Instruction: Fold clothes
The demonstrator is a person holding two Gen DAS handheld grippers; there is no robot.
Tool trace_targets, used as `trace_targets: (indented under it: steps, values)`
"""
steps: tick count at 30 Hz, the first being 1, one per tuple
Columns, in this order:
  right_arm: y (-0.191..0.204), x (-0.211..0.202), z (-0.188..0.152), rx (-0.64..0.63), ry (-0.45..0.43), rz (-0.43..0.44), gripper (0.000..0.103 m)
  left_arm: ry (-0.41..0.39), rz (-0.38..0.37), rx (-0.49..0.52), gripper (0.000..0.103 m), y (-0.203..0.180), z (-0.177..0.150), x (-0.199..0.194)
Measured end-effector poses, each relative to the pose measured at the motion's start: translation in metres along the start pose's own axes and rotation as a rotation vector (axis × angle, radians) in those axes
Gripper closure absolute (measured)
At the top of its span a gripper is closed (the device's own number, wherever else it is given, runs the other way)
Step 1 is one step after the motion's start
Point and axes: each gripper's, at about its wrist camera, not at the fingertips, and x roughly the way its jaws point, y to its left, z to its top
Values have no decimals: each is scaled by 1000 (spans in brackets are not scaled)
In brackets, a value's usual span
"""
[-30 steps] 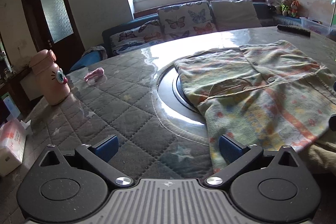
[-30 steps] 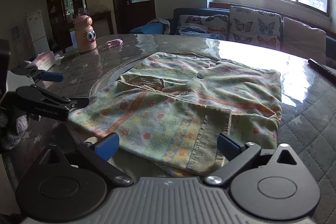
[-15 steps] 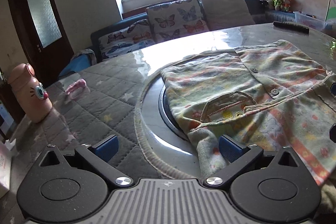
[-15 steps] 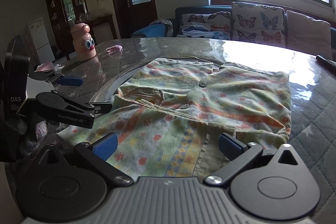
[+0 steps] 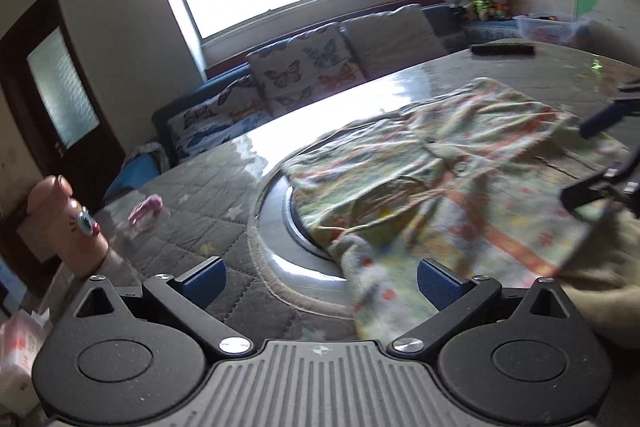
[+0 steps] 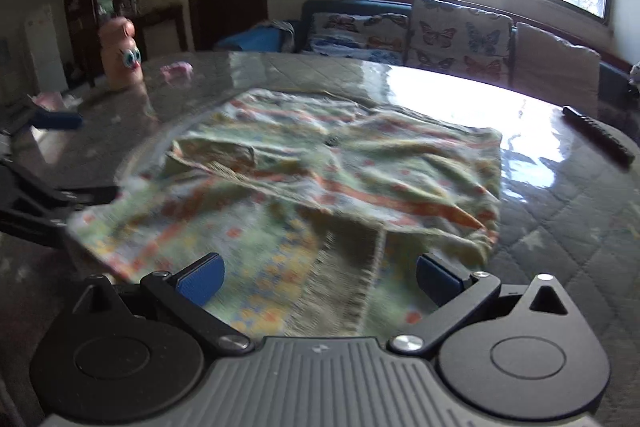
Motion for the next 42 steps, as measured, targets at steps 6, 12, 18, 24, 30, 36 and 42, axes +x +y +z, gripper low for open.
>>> trace_targets:
  steps: [6, 12, 18, 24, 30, 36, 42]
  values:
    - [-19, -10, -12, 82, 1, -46, 0, -70, -101, 173, 0, -32, -13, -36]
    - [-30, -16, -23, 115, 16, -70, 0, -133, -181, 388, 0, -73, -28, -49]
    - [-34, -30, -25, 117, 1, -87, 0, -195, -251, 456, 0, -96, -23, -45]
    - [-39, -47, -28, 110, -20, -105, 0, -237, -343, 492, 11, -111, -16, -40]
    - [-38, -70, -34, 49, -38, -102, 0, -227, -431, 415, 58, -105, -7, -37]
    - [-20, -89, -37, -87, -54, -19, 0, -223, -459, 260, 85, -81, 25, -30]
    - [11, -77, -32, -206, -60, 66, 0, -198, -436, 157, 89, -62, 53, -6]
